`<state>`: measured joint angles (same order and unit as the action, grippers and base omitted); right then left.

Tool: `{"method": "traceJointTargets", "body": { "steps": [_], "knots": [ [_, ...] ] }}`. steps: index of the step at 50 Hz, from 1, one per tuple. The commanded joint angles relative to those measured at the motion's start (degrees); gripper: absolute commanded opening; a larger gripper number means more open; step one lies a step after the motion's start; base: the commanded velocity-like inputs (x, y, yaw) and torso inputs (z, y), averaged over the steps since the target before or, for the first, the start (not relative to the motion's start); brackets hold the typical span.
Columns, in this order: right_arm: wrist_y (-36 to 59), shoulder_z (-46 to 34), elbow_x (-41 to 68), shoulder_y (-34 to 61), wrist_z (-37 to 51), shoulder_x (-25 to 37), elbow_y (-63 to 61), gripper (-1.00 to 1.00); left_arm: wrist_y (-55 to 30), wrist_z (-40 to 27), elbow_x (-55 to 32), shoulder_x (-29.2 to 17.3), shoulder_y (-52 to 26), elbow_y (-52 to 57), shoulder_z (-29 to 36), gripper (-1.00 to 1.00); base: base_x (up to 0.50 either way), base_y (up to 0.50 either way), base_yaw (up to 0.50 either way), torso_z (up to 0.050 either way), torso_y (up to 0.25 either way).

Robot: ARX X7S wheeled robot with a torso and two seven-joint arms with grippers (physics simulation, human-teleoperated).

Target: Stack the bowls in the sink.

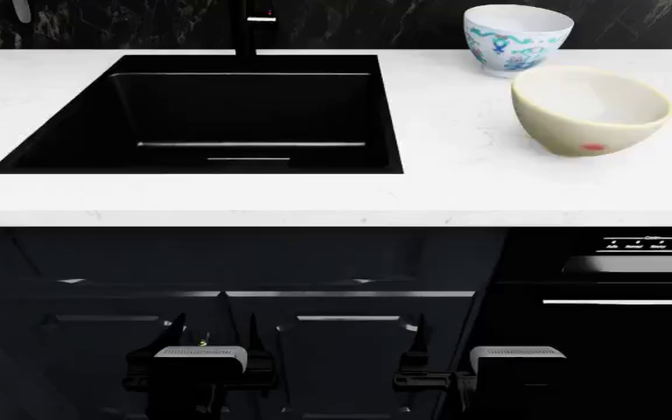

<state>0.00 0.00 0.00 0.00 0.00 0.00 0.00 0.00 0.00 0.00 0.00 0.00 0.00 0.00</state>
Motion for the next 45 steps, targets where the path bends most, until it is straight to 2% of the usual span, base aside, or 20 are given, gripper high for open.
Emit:
{"method": "traceJointTargets", "body": {
  "steps": [1, 13, 29, 37, 45],
  "knots": [
    [-0.2, -1.2, 0.8, 0.0, 1.2, 0.9, 0.3, 1.0, 0.3, -1.0, -1.0, -0.9, -0.1, -0.4, 1.0, 1.0, 0.0, 0.0, 0.0, 0.0, 0.0],
    [-0.7, -4.1, 2.4, 0.0, 3.2, 2.7, 1.4, 1.0, 0.9, -2.6, -4.1, -2.7, 0.2, 0.0, 3.0, 1.0, 0.0, 0.0, 0.0, 0.0, 0.0],
    [1.0, -5.8, 4.2, 0.2, 4.8, 4.1, -0.9, 1.0, -3.2, -3.9, -5.7, -4.5, 0.6, 5.7, 4.9, 1.0, 0.0, 0.0, 0.0, 0.05, 0.0],
    [5.5, -5.3, 5.6, 2.8, 5.5, 5.4, -5.7, 1.0, -9.5, -3.9, -7.2, -6.5, -0.8, 12.8, 5.3, 1.0, 0.0, 0.0, 0.0, 0.05, 0.0],
    [11.8, -5.5, 7.0, 6.8, 5.7, 6.9, -12.2, 1.0, -21.2, -3.5, -10.0, -9.4, -5.5, 23.4, 4.8, 1.0, 0.0, 0.0, 0.0, 0.05, 0.0]
  ]
}}
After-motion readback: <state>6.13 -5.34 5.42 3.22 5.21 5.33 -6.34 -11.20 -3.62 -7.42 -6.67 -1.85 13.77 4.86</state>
